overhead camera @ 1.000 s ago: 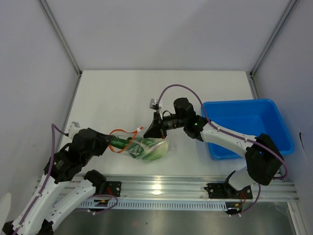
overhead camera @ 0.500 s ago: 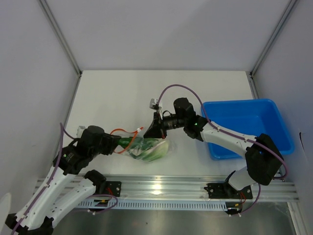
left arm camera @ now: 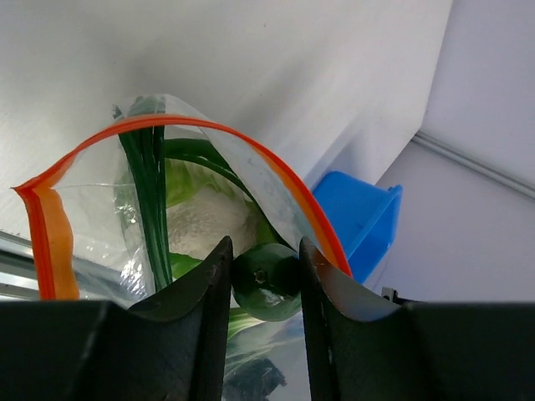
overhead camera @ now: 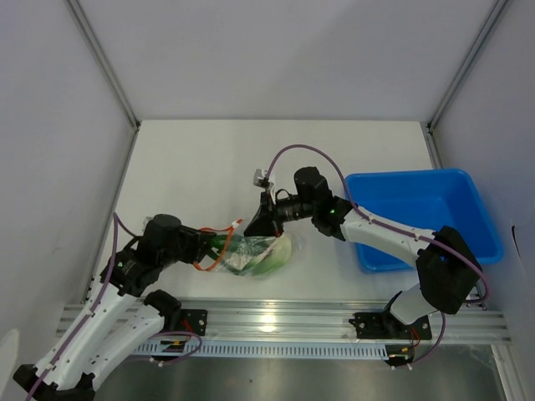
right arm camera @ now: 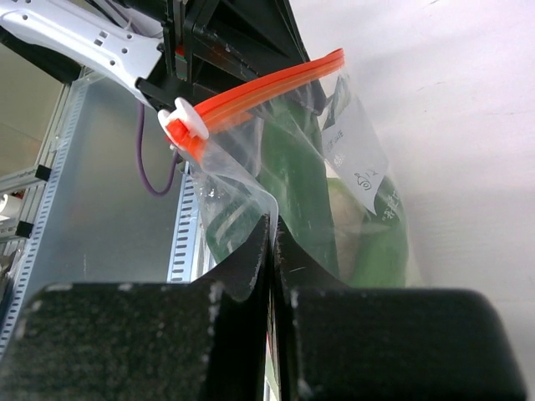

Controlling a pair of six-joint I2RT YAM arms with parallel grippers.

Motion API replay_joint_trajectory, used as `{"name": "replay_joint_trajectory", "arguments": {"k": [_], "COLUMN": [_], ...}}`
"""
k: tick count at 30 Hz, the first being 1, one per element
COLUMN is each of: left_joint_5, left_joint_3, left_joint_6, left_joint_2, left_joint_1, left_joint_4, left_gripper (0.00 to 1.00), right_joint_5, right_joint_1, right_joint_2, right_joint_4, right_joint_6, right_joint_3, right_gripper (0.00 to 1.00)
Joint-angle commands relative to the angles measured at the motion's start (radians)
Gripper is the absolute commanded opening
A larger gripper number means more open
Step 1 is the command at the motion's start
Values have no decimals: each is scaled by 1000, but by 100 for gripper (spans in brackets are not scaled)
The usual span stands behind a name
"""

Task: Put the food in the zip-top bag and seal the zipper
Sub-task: Adjust the fake vegetable in the zipper food storage bag.

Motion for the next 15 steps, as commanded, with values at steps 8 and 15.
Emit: {"name": "replay_joint_trajectory", "arguments": {"k": [8,15], "left_joint_5": [92,6], "left_joint_3": [-70,-68], "left_joint_6": [110,192], "left_joint_2": [23,-70], "left_joint_1": [11,11], "left_joint_4": [61,-11], "left_gripper": [3,68], "right_joint_5": [17,9], "right_joint_1": [9,-2], "right_joint_2": [1,3], "right_joint_4": [66,80], "right_joint_6": [14,26], "right_joint_3": [48,46], "right_gripper": [0,0]}}
